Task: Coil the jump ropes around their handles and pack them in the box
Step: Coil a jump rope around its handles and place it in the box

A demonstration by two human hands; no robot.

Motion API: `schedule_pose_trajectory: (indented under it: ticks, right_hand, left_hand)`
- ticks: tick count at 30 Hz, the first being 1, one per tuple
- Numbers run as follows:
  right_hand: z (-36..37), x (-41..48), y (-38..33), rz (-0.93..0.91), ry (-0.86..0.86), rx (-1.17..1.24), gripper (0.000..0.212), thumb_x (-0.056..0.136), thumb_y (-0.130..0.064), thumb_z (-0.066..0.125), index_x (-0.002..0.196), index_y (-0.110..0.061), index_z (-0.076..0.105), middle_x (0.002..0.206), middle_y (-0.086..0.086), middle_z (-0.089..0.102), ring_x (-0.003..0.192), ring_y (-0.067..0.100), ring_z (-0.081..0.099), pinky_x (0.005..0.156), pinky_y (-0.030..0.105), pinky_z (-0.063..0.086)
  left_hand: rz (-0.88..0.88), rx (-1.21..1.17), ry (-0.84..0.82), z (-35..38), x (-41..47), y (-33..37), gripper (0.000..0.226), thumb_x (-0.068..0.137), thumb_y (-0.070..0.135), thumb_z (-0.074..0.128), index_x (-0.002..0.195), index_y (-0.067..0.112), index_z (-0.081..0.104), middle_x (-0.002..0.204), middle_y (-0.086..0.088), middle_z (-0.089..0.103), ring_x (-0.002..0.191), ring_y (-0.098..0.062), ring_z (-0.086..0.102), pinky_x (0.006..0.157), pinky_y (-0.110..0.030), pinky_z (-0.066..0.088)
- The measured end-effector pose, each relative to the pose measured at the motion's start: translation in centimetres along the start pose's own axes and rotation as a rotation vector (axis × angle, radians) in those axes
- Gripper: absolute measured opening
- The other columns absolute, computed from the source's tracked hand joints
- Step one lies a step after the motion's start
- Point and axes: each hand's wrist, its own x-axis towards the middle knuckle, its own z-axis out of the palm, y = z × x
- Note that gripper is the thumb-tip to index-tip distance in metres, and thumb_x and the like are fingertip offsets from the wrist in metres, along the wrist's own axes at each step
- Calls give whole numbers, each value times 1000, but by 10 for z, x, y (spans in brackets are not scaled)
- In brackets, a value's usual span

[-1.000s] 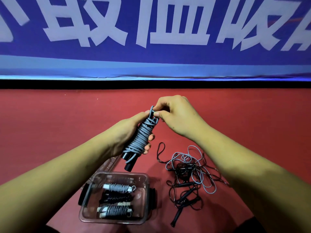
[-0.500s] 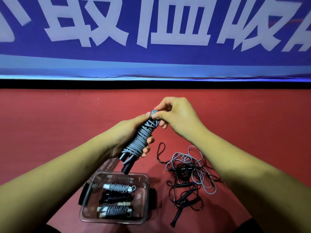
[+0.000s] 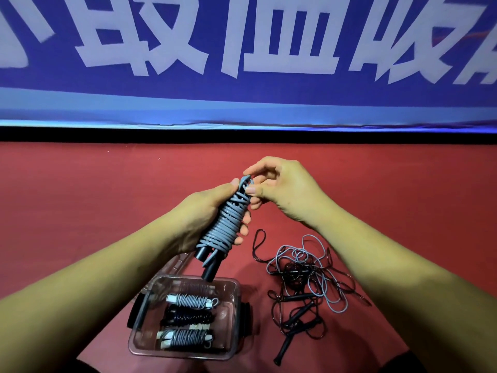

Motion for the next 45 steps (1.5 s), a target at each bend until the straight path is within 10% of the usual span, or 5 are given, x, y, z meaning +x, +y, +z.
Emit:
schedule_pose_trajectory:
  ticks: [15, 24, 37, 42, 45]
  right_hand:
    - [0, -1, 6, -23, 73, 91, 23, 76, 6, 76, 73, -2, 55, 62, 18, 60, 45, 20, 59, 49, 34, 56]
    - [8, -3, 2, -129, 1, -127, 21, 76, 4, 76, 71, -9, 60, 58, -2, 64, 52, 14, 60, 53, 30, 53]
    - [37, -2, 19, -67, 65, 8, 14, 86, -21, 54, 98, -27, 48, 77, 3, 60, 66, 18, 53, 64, 33, 42]
    - [39, -3, 24, 21, 77, 94, 18, 87, -8, 49, 92, -25, 54, 71, 13, 61, 61, 32, 61, 60, 53, 53]
    - [40, -2, 25, 11, 94, 6, 18, 92, -6, 50, 95, -23, 56, 52, -9, 55, 51, 16, 52, 59, 41, 46]
  left_hand:
    - [229, 6, 103, 11, 0, 4, 11, 101, 15, 50, 93, 7, 53, 82, -21, 66, 71, -29, 68, 68, -46, 62]
    - [526, 941, 205, -17, -9, 28, 18, 78, 34, 67, 81, 16, 63, 67, -8, 64, 57, -10, 48, 57, -27, 38]
    - [408, 224, 232, -17, -9, 25, 28, 94, -2, 54, 72, 13, 61, 92, -17, 61, 89, -22, 58, 73, -41, 60]
    - [306, 560, 301, -24, -5, 26, 12, 80, 19, 62, 70, 15, 67, 77, -2, 60, 82, -12, 55, 77, -32, 50]
    - [208, 540, 272, -26, -8, 30, 15, 67, 25, 54, 71, 15, 65, 72, -1, 59, 76, -12, 54, 68, -28, 44]
